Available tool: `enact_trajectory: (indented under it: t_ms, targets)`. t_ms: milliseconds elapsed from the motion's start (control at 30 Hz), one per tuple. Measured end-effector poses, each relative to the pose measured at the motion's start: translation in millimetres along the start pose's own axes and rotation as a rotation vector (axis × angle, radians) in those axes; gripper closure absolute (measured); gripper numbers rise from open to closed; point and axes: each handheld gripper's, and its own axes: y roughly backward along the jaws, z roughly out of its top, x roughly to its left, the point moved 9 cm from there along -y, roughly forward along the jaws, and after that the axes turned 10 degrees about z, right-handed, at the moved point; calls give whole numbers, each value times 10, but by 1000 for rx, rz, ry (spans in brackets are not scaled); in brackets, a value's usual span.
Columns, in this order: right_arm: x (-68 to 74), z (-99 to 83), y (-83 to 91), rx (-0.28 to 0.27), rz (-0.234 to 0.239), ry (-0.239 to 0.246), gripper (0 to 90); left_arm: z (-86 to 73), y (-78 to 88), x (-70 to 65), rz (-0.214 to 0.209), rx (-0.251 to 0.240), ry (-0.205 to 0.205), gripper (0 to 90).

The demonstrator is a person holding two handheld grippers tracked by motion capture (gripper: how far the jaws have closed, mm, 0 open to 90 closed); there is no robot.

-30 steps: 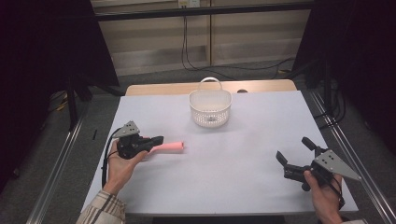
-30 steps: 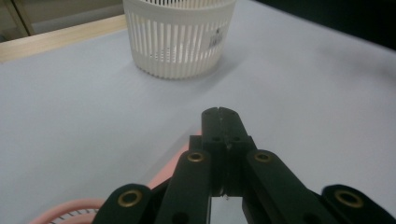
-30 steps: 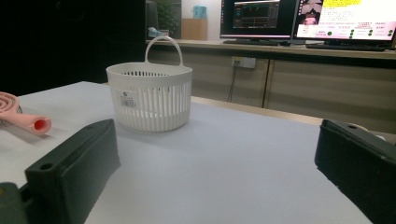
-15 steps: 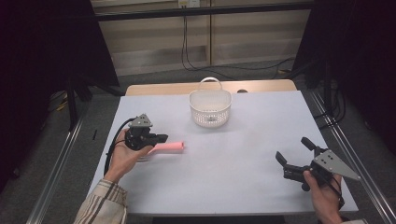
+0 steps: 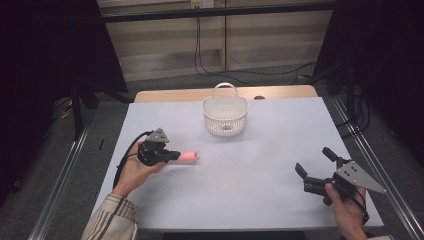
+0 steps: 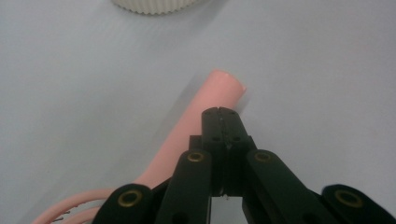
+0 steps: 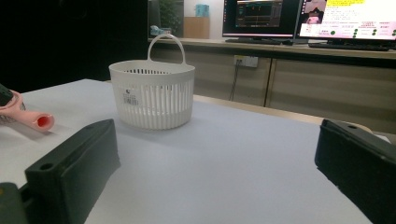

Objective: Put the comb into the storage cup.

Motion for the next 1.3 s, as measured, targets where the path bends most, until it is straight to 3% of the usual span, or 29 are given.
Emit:
enact_trajectory:
  t_ms: [300,400,533,600,633,833,1300]
  targets:
    - [-5,-10,-2,4,-2,-2,0,-59,-123,-56,-2,53,-31,900]
    - [-5,-9,-2,3,0,-3,0,-72,-152,-54,2,56,-13,900]
    - [-1,-14,-5,6,0,-4,0,-89,-171,-67,-4,74,-31,900]
    - [-1,-14,-6,5,-1,-5,0,-96,-193,-87,-5,78,-17,900]
    - [0,-12,-4,4,0,-4,0,-111,-202,-78,-5,92,-36,900]
    - [10,-11,-7,5,5,-3,0,-118,-251,-74,8,98,-15,900]
    - [8,-15,-11,6,3,-2,0,-127,-303,-55,10,121,-19,900]
